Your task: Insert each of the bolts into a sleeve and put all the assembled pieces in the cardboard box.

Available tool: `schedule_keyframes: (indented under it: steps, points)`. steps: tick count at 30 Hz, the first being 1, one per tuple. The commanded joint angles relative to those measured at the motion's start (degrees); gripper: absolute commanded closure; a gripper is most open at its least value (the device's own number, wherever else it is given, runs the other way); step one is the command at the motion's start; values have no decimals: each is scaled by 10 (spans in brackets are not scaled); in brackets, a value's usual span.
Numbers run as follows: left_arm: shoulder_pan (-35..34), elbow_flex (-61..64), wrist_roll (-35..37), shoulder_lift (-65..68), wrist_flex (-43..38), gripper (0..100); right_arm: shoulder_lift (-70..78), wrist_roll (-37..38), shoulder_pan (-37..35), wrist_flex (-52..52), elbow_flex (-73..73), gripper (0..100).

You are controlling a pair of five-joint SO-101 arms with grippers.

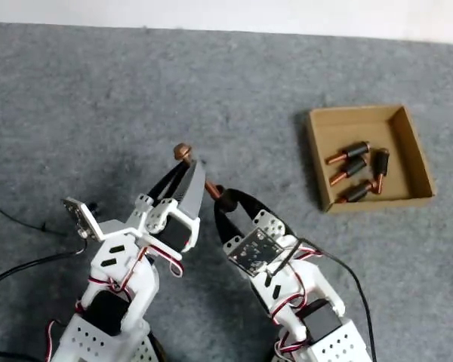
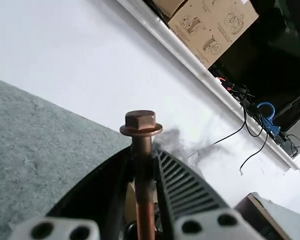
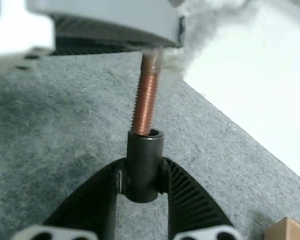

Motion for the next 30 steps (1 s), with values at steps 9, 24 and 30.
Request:
schedule_keyframes:
  steps: [9,24,30]
  points:
    - [15,11,-25,-2,2,994,-12,1,-8,-32,64,995]
    - [7,11,-24,-2,0,994,-12,3,-29,-29,64,995]
    - [-5,11,-23,-2,0,995,-12,4,-29,-29,64,995]
